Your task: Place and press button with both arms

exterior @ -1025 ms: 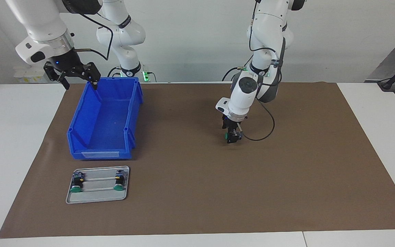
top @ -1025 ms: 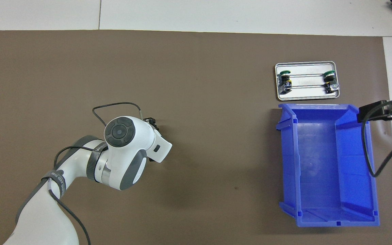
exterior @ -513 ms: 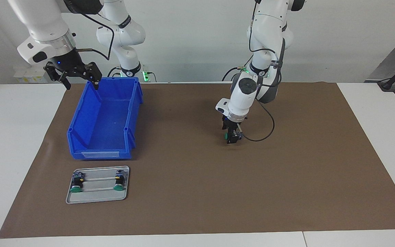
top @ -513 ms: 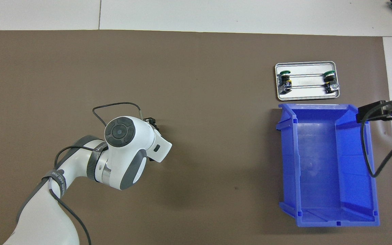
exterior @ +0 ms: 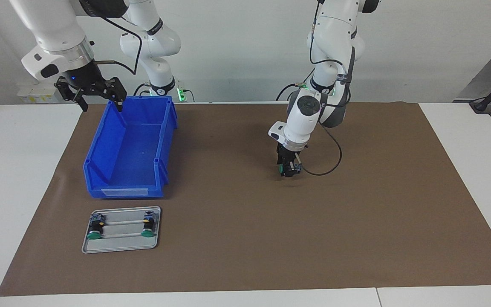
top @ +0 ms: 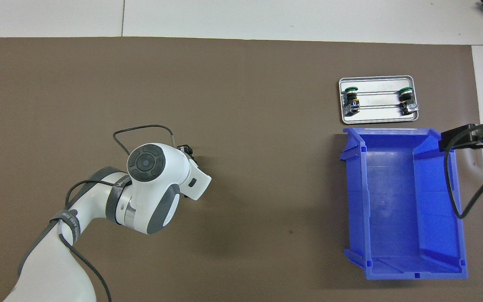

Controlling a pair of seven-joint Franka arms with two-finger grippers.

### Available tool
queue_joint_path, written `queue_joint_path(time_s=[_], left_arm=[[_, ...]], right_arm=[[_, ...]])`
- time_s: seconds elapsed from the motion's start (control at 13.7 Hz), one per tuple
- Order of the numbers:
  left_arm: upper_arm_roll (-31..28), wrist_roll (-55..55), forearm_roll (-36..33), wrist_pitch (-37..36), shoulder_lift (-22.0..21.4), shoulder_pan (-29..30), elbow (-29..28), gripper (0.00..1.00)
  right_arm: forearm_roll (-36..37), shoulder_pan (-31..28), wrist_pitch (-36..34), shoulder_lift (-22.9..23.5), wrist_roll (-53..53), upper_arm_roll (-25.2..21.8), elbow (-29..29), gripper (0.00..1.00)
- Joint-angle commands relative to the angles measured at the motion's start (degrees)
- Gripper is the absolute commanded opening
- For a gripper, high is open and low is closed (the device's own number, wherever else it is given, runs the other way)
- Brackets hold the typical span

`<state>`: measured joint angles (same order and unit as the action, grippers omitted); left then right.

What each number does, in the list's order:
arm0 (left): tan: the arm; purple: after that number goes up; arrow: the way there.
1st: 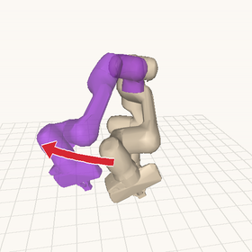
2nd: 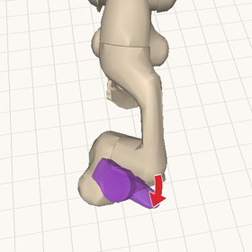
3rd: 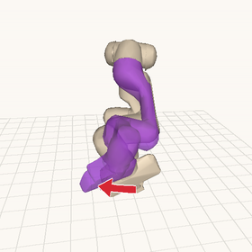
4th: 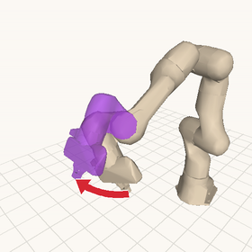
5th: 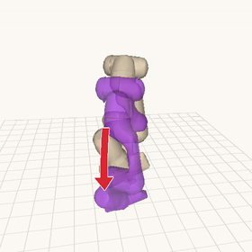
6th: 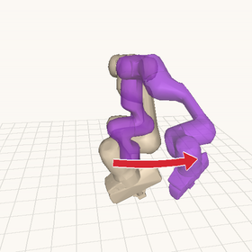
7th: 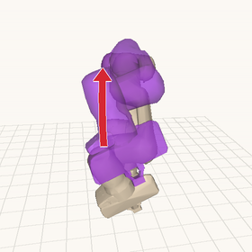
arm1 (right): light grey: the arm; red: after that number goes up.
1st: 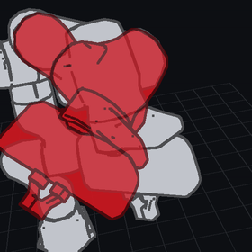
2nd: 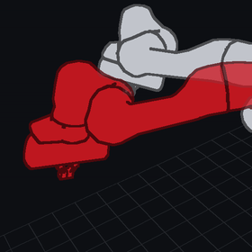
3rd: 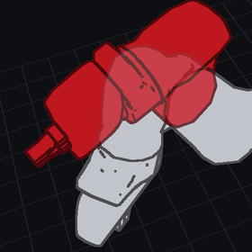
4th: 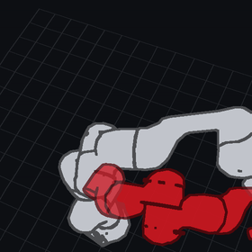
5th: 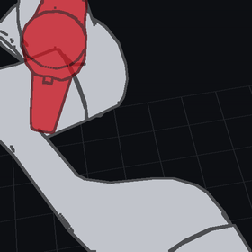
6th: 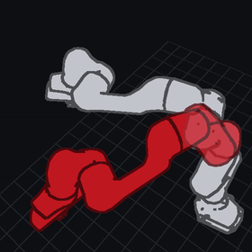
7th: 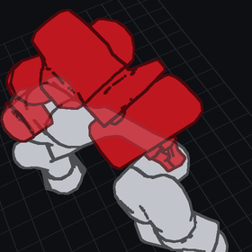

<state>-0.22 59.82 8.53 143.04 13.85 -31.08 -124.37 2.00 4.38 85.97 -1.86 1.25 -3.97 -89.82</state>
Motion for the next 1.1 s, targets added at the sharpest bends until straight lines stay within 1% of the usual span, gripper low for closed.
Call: queue_joint_path(time_s=[0.0,0.37,0.44,0.66,0.88,1.03], left_arm=[[-0.7,1.8,0.5,2.2,0.4,-0.5,-1.8,0.3],[-0.7,4.1,0.4,2.5,0.5,0.5,-1.8,0.02],[-0.7,4.2,0.4,2.7,0.5,0.6,-1.8,0.0],[-0.6,6.1,0.4,4.9,0.7,2.4,-1.2,0.0],[-0.3,6.4,1.0,4.8,0.3,3.6,-0.4,0.0],[0.3,7.2,6.6,4.7,0.2,4.8,-0.2,0.0]], right_arm=[[0.2,-0.2,0.7,-1.4,0.2,0.4,-1.6,1.0],[0.2,-0.2,0.7,-1.4,0.2,0.4,-1.6,1.0],[0.2,-0.2,0.7,-1.4,0.2,0.4,-1.6,1.0],[0.2,-0.2,0.7,-1.4,0.2,0.4,-1.6,1.0],[0.2,-0.2,0.7,-1.4,0.2,0.4,-1.6,1.0],[0.2,-0.2,0.7,-1.4,0.2,0.4,-1.6,1.0]])
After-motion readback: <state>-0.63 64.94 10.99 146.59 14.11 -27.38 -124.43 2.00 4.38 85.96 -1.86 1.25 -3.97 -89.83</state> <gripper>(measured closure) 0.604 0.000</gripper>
